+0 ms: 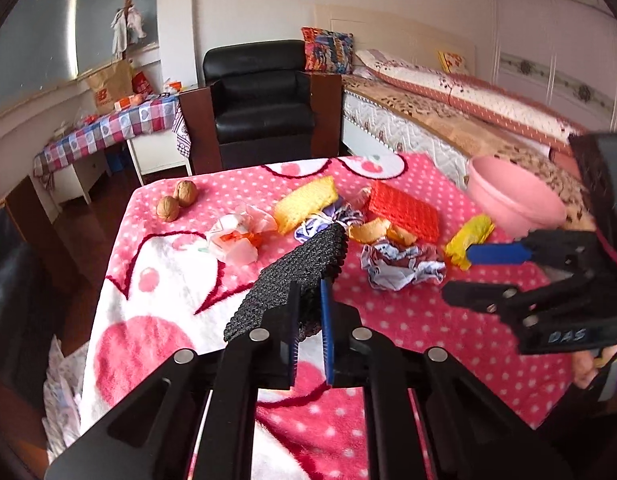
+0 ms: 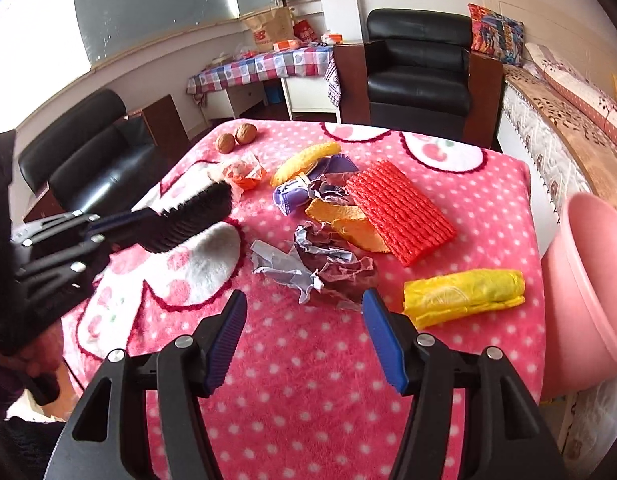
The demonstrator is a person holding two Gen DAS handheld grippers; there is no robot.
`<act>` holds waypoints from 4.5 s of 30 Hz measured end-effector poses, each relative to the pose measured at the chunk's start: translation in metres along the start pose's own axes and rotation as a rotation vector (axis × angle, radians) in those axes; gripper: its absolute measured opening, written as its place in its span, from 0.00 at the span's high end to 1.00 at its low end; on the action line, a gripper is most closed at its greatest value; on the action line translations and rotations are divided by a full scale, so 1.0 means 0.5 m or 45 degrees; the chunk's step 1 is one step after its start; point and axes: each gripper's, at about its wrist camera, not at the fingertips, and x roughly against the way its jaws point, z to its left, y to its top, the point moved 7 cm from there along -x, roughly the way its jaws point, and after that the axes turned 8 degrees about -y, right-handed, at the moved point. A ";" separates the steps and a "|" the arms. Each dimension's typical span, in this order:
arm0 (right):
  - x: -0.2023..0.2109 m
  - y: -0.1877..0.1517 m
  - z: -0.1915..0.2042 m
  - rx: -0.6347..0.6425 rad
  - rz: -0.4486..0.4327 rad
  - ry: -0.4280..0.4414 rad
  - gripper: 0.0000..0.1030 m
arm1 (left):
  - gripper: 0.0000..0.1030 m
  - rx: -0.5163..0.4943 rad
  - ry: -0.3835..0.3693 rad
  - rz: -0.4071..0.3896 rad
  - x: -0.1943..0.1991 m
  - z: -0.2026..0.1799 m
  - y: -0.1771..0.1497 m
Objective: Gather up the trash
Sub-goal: 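Grasp the black mesh pad with the left tool while the right tool grasps crumpled wrappers, then carry the black mesh pad and wrappers over the pink bucket with both tools, then open both tools to drop the mesh pad and wrappers into the bucket, then move both tools back over the table toward the red foam net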
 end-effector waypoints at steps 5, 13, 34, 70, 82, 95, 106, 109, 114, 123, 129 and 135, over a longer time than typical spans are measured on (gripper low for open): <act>-0.043 0.010 -0.002 0.032 0.045 -0.063 0.42 | 0.91 0.029 -0.008 -0.029 0.018 0.013 0.012; -0.069 0.019 -0.015 -0.018 0.056 -0.045 0.75 | 0.91 0.083 -0.032 -0.067 0.040 0.021 0.028; 0.096 0.067 -0.094 -0.345 -0.162 0.122 0.89 | 0.91 0.073 -0.133 -0.134 0.046 -0.046 0.097; 0.252 -0.044 -0.520 -0.827 -0.354 -0.276 0.89 | 0.91 -0.220 -0.600 -0.142 -0.138 -0.467 0.247; 0.207 -0.093 -0.596 -0.913 -0.305 -0.346 0.88 | 0.91 -0.188 -0.663 -0.048 -0.232 -0.526 0.253; 0.176 -0.122 -0.627 -0.919 -0.275 -0.421 0.87 | 0.90 -0.167 -0.664 0.034 -0.310 -0.563 0.239; 0.168 -0.129 -0.635 -0.923 -0.262 -0.453 0.73 | 0.63 -0.180 -0.654 0.049 -0.314 -0.566 0.240; 0.172 -0.129 -0.634 -0.922 -0.265 -0.463 0.65 | 0.62 -0.180 -0.646 0.045 -0.308 -0.564 0.243; 0.190 -0.117 -0.611 -0.884 -0.288 -0.478 0.57 | 0.62 -0.188 -0.618 0.004 -0.281 -0.554 0.248; 0.218 -0.090 -0.531 -0.791 -0.325 -0.476 0.47 | 0.62 -0.145 -0.513 -0.045 -0.230 -0.501 0.243; 0.218 -0.083 -0.457 -0.750 -0.324 -0.448 0.44 | 0.62 -0.092 -0.438 -0.059 -0.202 -0.445 0.225; 0.209 -0.078 -0.381 -0.697 -0.316 -0.423 0.44 | 0.62 -0.044 -0.344 -0.073 -0.175 -0.384 0.203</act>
